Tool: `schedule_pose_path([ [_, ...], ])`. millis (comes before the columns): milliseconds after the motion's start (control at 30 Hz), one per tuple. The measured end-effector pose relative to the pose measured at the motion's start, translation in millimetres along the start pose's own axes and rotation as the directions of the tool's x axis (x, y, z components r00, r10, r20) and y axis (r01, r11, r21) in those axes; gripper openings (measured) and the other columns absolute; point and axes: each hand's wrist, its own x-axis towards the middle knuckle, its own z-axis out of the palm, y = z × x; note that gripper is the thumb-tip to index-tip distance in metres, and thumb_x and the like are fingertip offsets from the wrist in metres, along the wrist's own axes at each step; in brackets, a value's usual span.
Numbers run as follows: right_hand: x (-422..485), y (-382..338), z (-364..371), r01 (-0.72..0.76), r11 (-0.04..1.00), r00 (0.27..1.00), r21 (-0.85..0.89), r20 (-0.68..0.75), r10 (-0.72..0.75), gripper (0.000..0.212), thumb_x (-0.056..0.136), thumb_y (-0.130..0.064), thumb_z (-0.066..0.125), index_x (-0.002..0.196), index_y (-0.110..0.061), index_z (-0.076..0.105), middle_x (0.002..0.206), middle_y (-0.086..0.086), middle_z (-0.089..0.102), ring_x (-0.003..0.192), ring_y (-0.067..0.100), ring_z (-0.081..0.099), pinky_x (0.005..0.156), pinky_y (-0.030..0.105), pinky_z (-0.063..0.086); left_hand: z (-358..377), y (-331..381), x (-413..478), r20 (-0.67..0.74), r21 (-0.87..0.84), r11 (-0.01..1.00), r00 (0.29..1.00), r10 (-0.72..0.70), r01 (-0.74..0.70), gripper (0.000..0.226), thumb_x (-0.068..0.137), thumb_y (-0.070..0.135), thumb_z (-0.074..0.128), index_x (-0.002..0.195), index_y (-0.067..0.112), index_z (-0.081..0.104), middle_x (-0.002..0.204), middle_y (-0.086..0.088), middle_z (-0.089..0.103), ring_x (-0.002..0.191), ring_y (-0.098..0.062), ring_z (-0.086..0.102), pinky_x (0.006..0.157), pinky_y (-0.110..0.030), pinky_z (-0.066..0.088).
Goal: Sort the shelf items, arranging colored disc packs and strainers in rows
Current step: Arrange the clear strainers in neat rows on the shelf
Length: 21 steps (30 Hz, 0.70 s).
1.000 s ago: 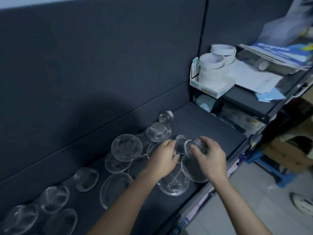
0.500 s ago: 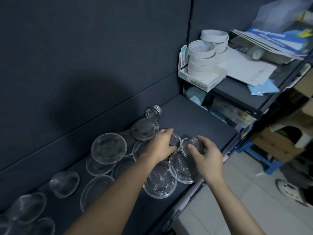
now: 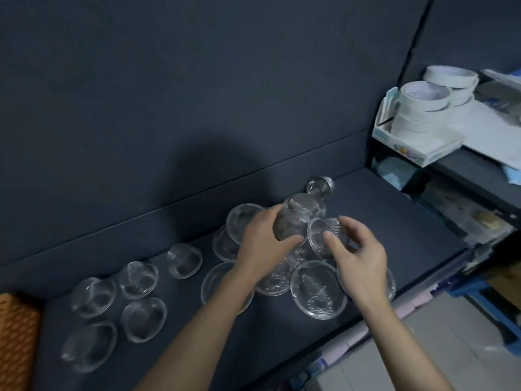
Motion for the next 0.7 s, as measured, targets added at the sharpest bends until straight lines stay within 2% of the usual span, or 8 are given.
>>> schedule_pose_path([
  [133, -24.8, -11.2, 34.2, 0.04, 0.999, 0.987, -0.013, 0.156, -0.037, 0.032, 0.078, -0.025, 0.075, 0.108, -0.028, 0.064, 0.106, -0.01, 0.066, 0.098, 0.006, 0.06, 0.087, 0.021, 0.044, -40.8, -26.5, -33.9, -0.059, -0.01, 0.995, 0.994, -0.096, 0.096, 0.074, 0.067, 0.043, 0.079, 0.132, 0.025, 0.047, 0.129, 0.008, 0.057, 0.118, -0.007, 0.051, 0.095, -0.018, 0.037],
  [233, -44.3, -20.6, 57.8, 0.088, 0.996, 0.963, -0.025, 0.257, -0.078, 0.035, 0.078, -0.024, 0.074, 0.112, -0.02, 0.065, 0.105, -0.009, 0.066, 0.096, 0.007, 0.06, 0.087, 0.023, 0.045, -71.0, -43.2, -60.9, -0.114, -0.021, 0.985, 0.979, -0.17, 0.169, 0.063, 0.063, 0.044, 0.079, 0.118, 0.03, 0.05, 0.109, 0.018, 0.059, 0.106, -0.003, 0.055, 0.086, -0.014, 0.042],
  [300, -57.7, -27.7, 71.7, 0.1, 0.995, 0.944, -0.009, 0.318, -0.091, 0.036, 0.078, -0.021, 0.074, 0.113, -0.019, 0.064, 0.105, -0.008, 0.066, 0.097, 0.008, 0.061, 0.087, 0.024, 0.046, -89.1, -53.1, -81.1, -0.142, -0.037, 0.977, 0.966, -0.214, 0.211, 0.062, 0.06, 0.048, 0.077, 0.115, 0.033, 0.051, 0.104, 0.022, 0.056, 0.102, 0.0, 0.055, 0.084, -0.013, 0.043],
  [400, -79.6, -35.8, 90.3, 0.153, 0.988, 0.915, -0.011, 0.379, -0.137, 0.037, 0.076, -0.018, 0.076, 0.11, -0.019, 0.065, 0.099, -0.014, 0.064, 0.093, 0.002, 0.06, 0.084, 0.012, 0.042, -112.9, -68.2, -115.6, -0.191, -0.052, 0.961, 0.942, -0.277, 0.272, 0.065, 0.057, 0.051, 0.074, 0.116, 0.034, 0.053, 0.111, 0.018, 0.058, 0.105, -0.001, 0.055, 0.089, -0.02, 0.045],
  [467, -95.3, -39.4, 101.0, 0.188, 0.982, 0.883, -0.021, 0.443, -0.159, 0.037, 0.075, -0.017, 0.076, 0.11, -0.021, 0.065, 0.097, -0.019, 0.061, 0.09, -0.004, 0.058, 0.079, 0.002, 0.037, -126.4, -78.7, -140.8, -0.246, -0.042, 0.948, 0.917, -0.315, 0.315, 0.067, 0.057, 0.051, 0.073, 0.119, 0.034, 0.053, 0.111, 0.022, 0.057, 0.105, 0.001, 0.054, 0.087, -0.013, 0.042],
  [533, -111.5, -41.6, 110.3, 0.205, 0.979, 0.839, -0.02, 0.519, -0.165, 0.037, 0.075, -0.017, 0.076, 0.11, -0.021, 0.065, 0.099, -0.018, 0.061, 0.094, -0.001, 0.057, 0.084, 0.006, 0.038, -137.9, -87.6, -166.8, -0.295, -0.032, 0.932, 0.888, -0.353, 0.36, 0.066, 0.06, 0.044, 0.077, 0.122, 0.034, 0.054, 0.107, 0.027, 0.054, 0.101, 0.008, 0.052, 0.08, -0.003, 0.036],
  [633, -132.6, -41.1, 122.1, 0.258, 0.966, 0.765, -0.022, 0.616, -0.19, 0.038, 0.076, -0.017, 0.076, 0.112, -0.017, 0.064, 0.099, -0.019, 0.058, 0.095, -0.009, 0.054, 0.084, 0.002, 0.034, -149.7, -97.4, -200.0, -0.318, -0.053, 0.916, 0.862, -0.394, 0.399, 0.058, 0.061, 0.038, 0.081, 0.113, 0.043, 0.056, 0.1, 0.033, 0.056, 0.095, 0.018, 0.052, 0.074, 0.001, 0.038],
  [700, -146.4, -40.8, 129.5, 0.3, 0.953, 0.71, -0.033, 0.675, -0.2, 0.039, 0.076, -0.018, 0.076, 0.114, -0.016, 0.063, 0.1, -0.015, 0.058, 0.094, -0.005, 0.055, 0.084, 0.004, 0.036, -154.6, -101.6, -219.5, -0.329, -0.042, 0.903, 0.847, -0.417, 0.428, 0.057, 0.062, 0.035, 0.083, 0.113, 0.04, 0.057, 0.097, 0.033, 0.056, 0.093, 0.02, 0.051, 0.073, 0.002, 0.038],
])
